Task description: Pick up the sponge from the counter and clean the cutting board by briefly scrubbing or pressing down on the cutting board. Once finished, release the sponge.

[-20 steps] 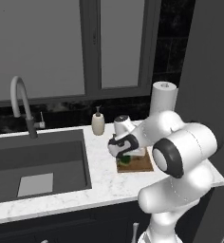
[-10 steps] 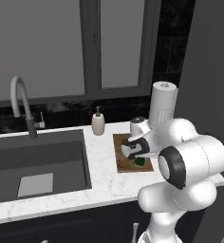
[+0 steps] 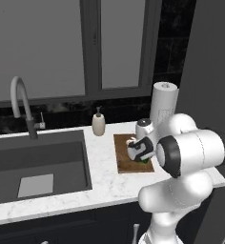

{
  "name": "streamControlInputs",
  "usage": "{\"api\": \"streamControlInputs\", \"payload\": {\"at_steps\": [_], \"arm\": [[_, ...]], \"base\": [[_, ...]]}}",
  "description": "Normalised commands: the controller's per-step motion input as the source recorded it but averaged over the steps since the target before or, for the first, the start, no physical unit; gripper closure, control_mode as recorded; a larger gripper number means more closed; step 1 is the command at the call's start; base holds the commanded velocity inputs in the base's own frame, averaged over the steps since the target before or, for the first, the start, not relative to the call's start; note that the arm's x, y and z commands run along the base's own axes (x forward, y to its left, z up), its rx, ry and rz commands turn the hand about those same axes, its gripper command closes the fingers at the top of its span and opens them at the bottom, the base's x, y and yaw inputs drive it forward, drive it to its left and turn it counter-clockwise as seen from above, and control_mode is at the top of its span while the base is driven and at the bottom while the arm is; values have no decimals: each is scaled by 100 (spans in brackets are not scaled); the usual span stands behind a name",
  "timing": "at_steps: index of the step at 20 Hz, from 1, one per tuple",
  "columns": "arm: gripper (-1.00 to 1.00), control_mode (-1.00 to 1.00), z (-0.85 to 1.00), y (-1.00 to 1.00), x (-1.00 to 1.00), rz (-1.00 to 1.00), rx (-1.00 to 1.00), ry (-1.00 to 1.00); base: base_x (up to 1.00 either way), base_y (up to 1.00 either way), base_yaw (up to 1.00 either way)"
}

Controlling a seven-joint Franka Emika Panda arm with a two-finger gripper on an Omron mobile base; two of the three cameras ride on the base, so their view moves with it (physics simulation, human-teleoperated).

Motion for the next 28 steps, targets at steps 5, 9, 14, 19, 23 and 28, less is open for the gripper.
{"api": "streamControlInputs", "payload": {"at_steps": [5,9,14,19,23,28], "arm": [[100,-100,-4,-1,42,-9,0,-16],[100,-100,0,0,50,-7,0,-15],[100,-100,-7,0,57,-5,0,-12],[100,-100,-15,1,54,-5,0,-12],[100,-100,-6,18,53,-9,-2,-11],[100,-100,-10,21,35,-7,-2,-10]], "base": [[0,0,0],[0,0,0],[0,0,0],[0,0,0],[0,0,0],[0,0,0]]}}
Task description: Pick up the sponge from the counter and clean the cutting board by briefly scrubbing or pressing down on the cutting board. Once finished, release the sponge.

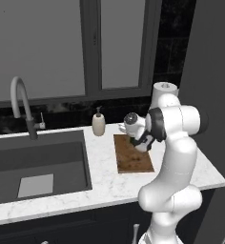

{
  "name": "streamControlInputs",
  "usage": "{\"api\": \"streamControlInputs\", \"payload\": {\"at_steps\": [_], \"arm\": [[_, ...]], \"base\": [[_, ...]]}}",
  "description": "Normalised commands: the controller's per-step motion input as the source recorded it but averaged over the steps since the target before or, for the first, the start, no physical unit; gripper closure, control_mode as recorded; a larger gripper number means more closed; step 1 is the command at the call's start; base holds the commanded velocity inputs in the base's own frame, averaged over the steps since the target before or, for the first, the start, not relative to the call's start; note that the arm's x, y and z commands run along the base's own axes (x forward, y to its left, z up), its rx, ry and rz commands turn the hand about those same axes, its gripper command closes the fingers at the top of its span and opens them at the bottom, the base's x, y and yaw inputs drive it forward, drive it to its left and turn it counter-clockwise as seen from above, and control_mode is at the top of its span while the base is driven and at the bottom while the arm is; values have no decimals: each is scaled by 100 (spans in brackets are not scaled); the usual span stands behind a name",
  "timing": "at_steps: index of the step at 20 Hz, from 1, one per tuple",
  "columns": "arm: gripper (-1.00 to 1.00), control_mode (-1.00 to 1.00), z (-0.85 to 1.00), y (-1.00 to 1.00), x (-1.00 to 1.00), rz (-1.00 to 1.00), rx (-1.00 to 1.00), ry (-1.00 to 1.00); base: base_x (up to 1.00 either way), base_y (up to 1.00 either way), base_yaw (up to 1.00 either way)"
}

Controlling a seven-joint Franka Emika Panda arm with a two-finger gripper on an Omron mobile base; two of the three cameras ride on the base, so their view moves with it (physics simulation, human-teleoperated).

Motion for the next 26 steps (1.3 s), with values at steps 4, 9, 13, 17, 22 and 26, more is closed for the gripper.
{"api": "streamControlInputs", "payload": {"at_steps": [4,9,13,17,22,26], "arm": [[100,-100,-9,23,6,-3,0,-1],[100,-100,-1,12,-41,0,4,2],[100,-100,-2,26,-58,0,0,9],[100,-100,-27,44,-68,0,-4,12],[100,-100,-8,-2,-78,3,-2,18],[100,-100,89,-91,-37,-4,10,-2]], "base": [[0,0,0],[0,0,0],[0,0,0],[0,0,0],[0,0,0],[0,0,0]]}}
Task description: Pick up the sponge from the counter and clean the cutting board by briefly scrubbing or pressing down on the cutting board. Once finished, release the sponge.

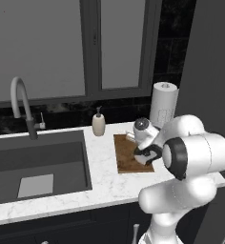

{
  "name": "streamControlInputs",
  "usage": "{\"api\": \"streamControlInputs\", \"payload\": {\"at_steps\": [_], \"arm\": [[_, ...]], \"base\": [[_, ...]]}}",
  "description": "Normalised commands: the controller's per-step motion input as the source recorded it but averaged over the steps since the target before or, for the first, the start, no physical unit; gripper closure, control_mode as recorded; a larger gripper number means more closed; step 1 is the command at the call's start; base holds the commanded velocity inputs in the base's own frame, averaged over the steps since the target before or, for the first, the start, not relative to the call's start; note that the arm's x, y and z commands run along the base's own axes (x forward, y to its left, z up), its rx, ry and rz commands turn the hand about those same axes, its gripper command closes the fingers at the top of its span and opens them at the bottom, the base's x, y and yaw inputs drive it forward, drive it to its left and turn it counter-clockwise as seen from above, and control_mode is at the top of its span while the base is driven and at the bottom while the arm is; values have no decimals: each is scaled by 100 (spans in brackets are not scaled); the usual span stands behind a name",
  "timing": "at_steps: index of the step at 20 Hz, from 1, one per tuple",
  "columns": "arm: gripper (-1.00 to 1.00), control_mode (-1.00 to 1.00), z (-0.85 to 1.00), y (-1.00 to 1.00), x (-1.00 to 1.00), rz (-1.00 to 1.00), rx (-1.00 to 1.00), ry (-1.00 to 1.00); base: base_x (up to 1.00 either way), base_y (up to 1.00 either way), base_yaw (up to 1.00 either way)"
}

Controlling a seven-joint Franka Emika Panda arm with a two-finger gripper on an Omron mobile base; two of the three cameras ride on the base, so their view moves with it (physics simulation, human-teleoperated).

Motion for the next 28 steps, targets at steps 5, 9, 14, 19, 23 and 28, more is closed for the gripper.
{"api": "streamControlInputs", "payload": {"at_steps": [5,9,14,19,23,28], "arm": [[100,-100,76,-70,-5,-19,10,3],[100,-100,36,-48,0,-32,18,18],[100,-100,-8,-49,-39,-30,23,10],[100,-100,-77,-41,-53,-15,19,-1],[100,-100,-68,-10,-8,-4,0,3],[100,-100,-55,0,8,0,0,22]], "base": [[0,0,0],[0,0,0],[0,0,0],[0,0,0],[0,0,0],[0,0,0]]}}
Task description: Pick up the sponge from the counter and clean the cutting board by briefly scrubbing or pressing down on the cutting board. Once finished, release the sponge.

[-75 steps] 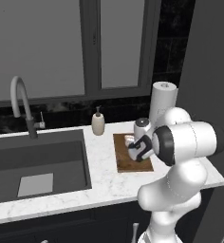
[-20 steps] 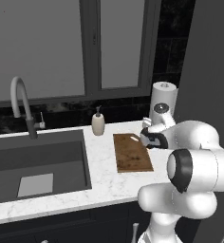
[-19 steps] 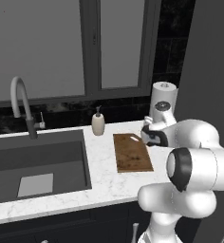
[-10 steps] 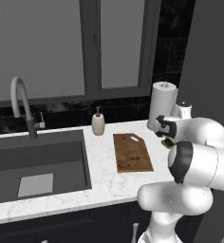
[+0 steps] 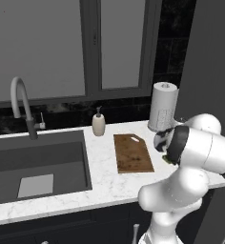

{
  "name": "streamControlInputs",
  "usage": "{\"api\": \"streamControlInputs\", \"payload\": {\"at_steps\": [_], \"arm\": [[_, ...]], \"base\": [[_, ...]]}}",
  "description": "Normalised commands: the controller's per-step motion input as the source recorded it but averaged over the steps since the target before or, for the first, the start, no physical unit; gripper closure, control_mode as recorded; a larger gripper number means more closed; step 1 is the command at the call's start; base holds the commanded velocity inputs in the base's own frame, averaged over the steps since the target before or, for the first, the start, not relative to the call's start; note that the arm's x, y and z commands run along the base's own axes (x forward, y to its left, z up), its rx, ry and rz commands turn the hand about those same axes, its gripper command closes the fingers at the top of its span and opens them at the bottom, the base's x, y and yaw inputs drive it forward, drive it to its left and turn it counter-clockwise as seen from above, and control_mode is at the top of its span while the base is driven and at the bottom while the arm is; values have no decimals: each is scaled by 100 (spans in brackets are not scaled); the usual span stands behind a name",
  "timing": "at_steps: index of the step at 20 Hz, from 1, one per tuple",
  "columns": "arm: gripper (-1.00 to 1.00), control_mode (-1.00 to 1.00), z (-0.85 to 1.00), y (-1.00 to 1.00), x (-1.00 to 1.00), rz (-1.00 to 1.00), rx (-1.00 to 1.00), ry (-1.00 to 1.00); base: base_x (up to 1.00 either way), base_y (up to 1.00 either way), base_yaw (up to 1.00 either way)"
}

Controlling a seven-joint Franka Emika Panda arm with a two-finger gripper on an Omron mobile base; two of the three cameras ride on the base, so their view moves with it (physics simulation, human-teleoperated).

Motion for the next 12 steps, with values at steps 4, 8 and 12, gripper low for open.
{"api": "streamControlInputs", "payload": {"at_steps": [4,8,12], "arm": [[-100,-100,-99,0,2,0,0,23],[-100,-100,-54,0,-3,0,0,2],[-100,-100,0,0,-3,0,0,-5]], "base": [[0,0,0],[0,0,0],[0,0,0]]}}
